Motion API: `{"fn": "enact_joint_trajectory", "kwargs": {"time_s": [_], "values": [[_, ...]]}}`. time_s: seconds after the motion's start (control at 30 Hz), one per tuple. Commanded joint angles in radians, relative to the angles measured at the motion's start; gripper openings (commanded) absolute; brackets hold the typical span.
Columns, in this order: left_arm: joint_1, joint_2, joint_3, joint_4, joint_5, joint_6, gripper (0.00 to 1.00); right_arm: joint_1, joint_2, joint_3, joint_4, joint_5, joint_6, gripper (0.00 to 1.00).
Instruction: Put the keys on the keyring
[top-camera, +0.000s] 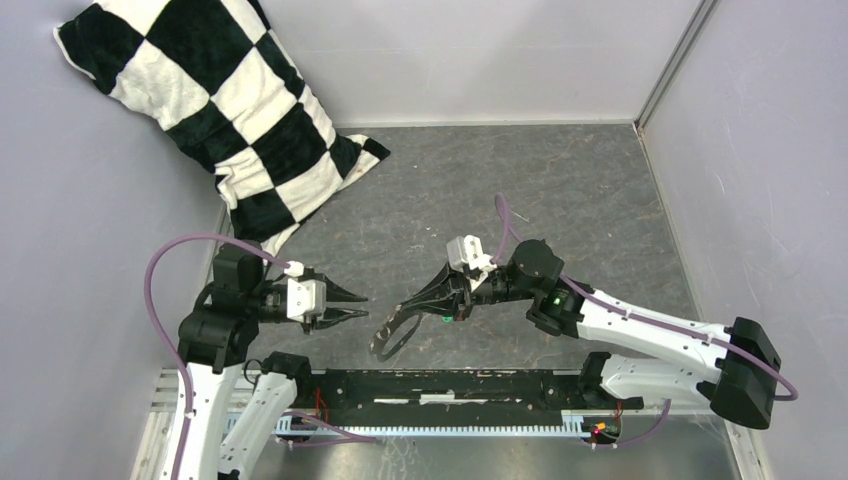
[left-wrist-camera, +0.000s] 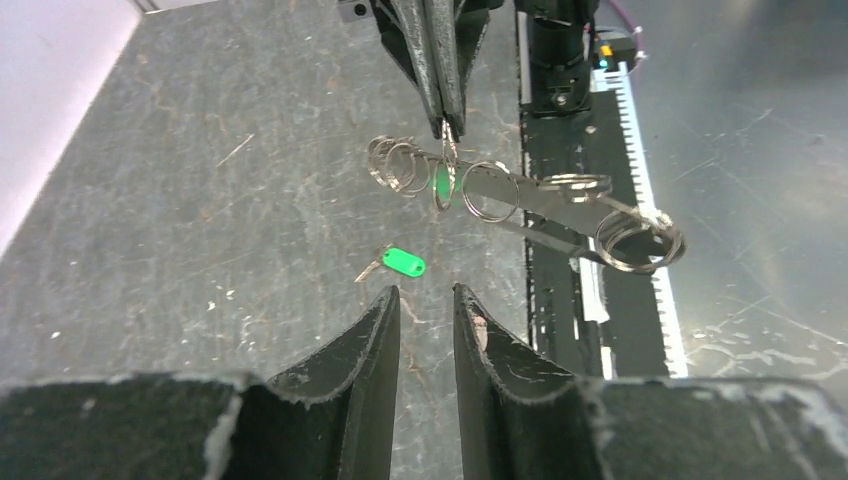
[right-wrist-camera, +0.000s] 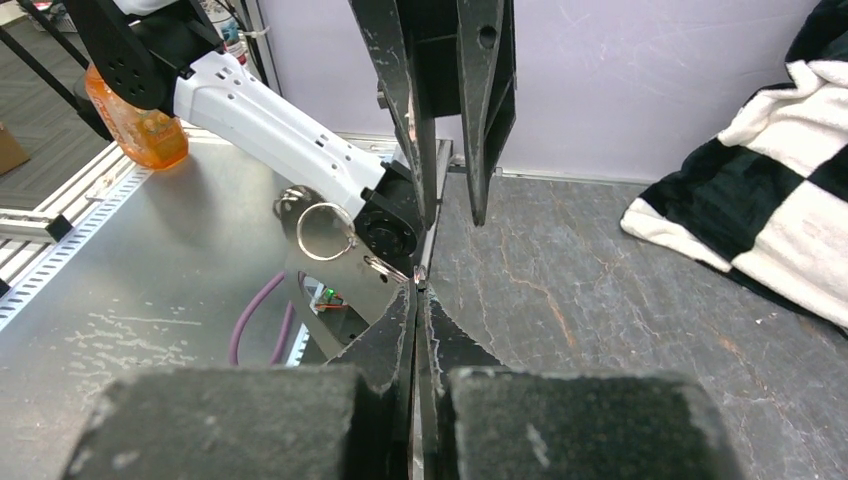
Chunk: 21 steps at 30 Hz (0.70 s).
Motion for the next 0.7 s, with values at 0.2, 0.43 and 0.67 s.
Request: {"fn": "enact_joint_trajectory", "kwargs": {"time_s": [0.2, 0.43, 0.67], "values": [[0.003, 0.012, -0.062, 0.021, 0.146, -0.053, 0.42, -0.003, 0.036, 0.075, 0.123, -0.034, 0.052, 0.01], [0.003, 0.015, -0.090, 0.021, 0.159, -0.022, 0.56, -0.003, 0.061, 0.091, 0.143, -0.053, 0.060, 0.01], [0.004, -0.111, -0.143, 0.021, 0.075, 0.300, 0.58, -0.003, 0.090, 0.115, 0.168, -0.047, 0.096, 0.01]]}}
